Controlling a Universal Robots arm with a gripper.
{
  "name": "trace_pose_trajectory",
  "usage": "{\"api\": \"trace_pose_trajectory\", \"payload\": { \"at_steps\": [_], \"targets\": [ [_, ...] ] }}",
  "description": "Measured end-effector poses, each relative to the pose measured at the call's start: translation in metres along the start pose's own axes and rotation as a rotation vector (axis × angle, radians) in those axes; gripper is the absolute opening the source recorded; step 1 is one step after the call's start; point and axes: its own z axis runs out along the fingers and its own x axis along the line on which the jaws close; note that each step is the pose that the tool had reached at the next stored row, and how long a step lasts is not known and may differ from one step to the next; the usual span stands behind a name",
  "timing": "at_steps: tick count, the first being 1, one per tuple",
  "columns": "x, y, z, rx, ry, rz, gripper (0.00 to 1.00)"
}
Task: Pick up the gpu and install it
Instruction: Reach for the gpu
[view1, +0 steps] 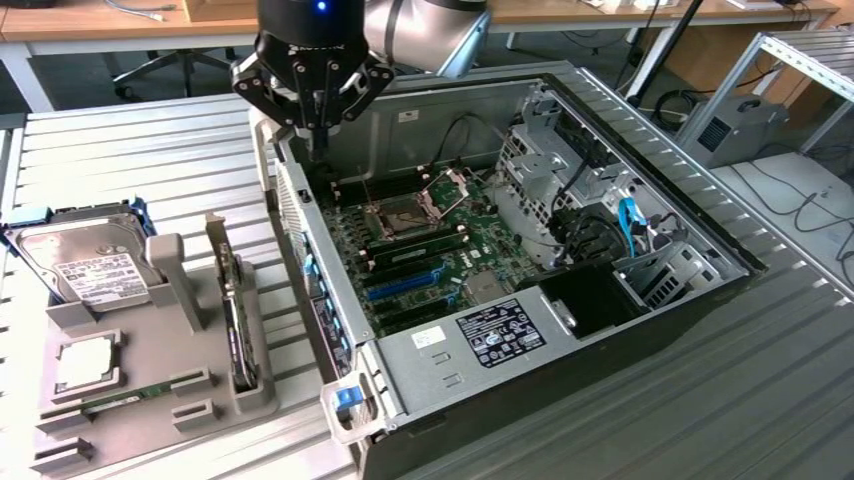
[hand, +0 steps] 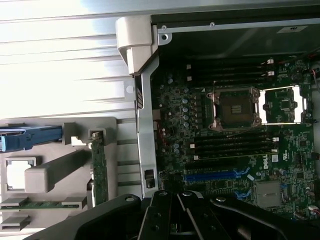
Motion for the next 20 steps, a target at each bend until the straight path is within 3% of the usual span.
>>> {"api": "trace_pose_trajectory", "payload": {
  "at_steps": [20],
  "targets": [
    [0.0072, -0.0005, -0.0002, 0.0, 0.0001, 0.0, 0.11]
  ]
}}
